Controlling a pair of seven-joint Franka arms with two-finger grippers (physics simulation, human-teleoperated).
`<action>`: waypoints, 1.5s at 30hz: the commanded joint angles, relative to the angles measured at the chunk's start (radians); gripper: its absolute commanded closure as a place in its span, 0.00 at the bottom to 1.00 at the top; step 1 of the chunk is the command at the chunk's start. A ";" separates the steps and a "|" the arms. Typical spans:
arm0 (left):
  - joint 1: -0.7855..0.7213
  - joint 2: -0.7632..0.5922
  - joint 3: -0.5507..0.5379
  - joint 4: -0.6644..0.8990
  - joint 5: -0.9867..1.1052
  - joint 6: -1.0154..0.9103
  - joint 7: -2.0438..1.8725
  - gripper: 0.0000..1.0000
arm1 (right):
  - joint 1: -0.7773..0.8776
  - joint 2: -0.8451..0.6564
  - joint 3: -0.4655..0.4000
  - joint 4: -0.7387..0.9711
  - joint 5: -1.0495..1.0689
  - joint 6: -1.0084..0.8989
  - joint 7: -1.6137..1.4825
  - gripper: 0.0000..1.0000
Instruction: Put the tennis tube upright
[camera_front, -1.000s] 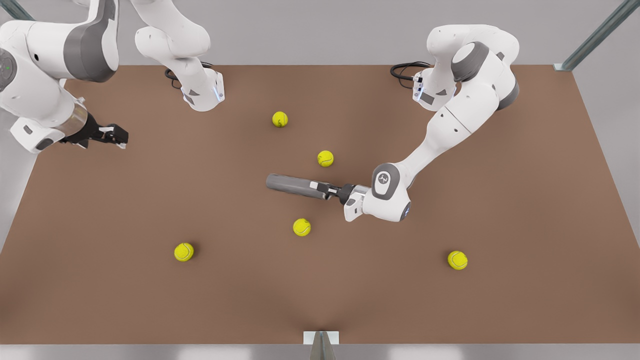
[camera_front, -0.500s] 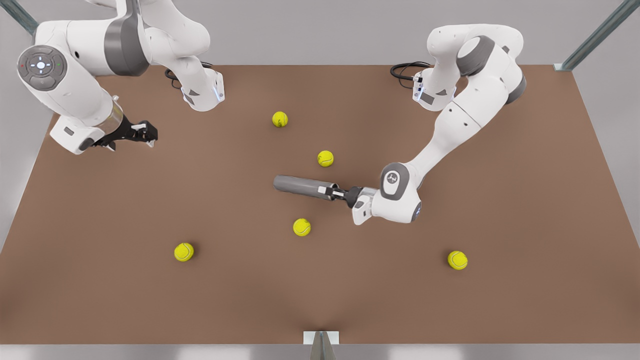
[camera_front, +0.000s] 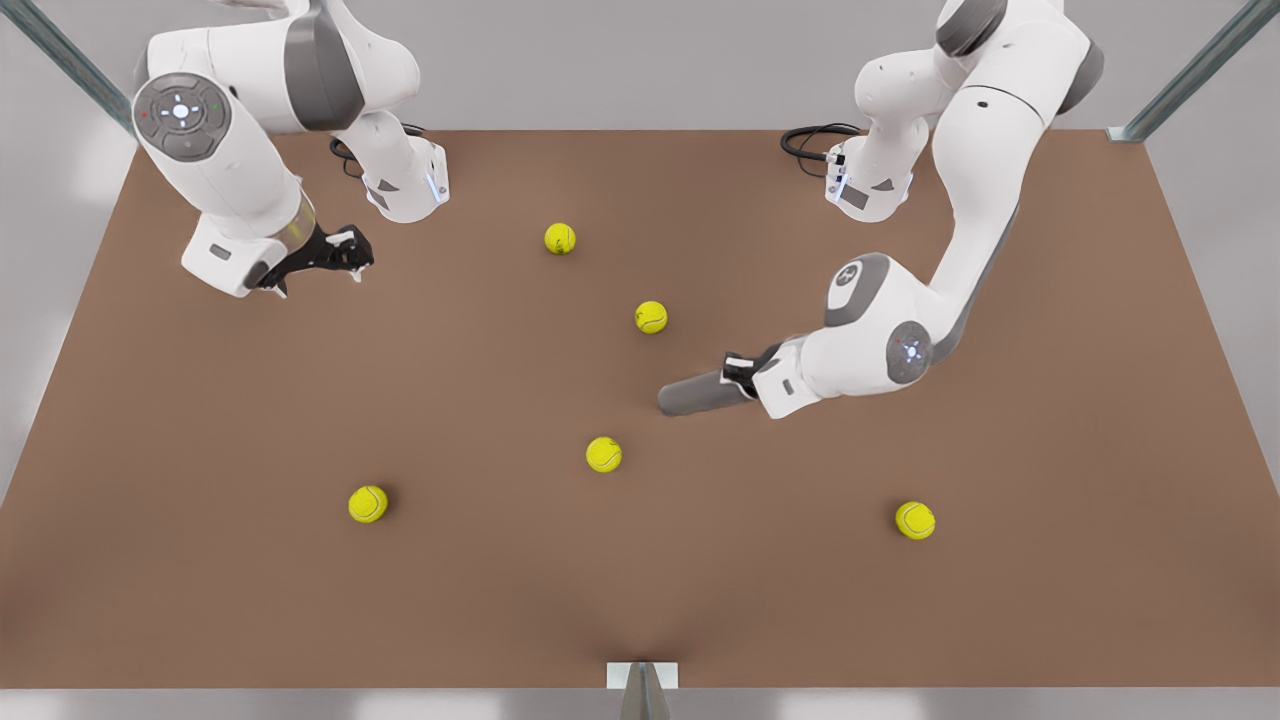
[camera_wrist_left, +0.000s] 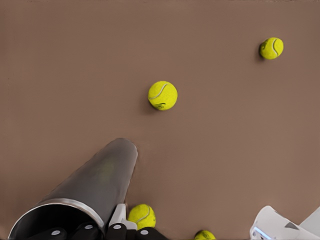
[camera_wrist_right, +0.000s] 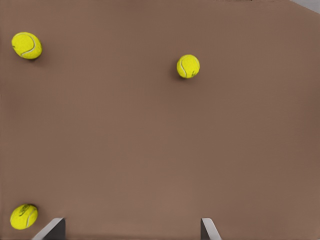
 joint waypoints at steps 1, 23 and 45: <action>0.001 -0.014 0.004 0.002 0.155 -0.087 -0.469 0.79 | -0.190 0.009 -0.007 -0.002 0.001 0.000 0.002 0.00; -0.008 -0.011 0.018 0.000 0.378 -0.144 -0.550 0.29 | -0.195 0.058 -0.025 0.018 0.039 -0.006 -0.001 0.00; -0.174 -0.261 0.510 0.250 0.408 -0.604 0.455 0.00 | -0.193 0.050 -0.031 0.016 0.036 -0.006 0.005 0.00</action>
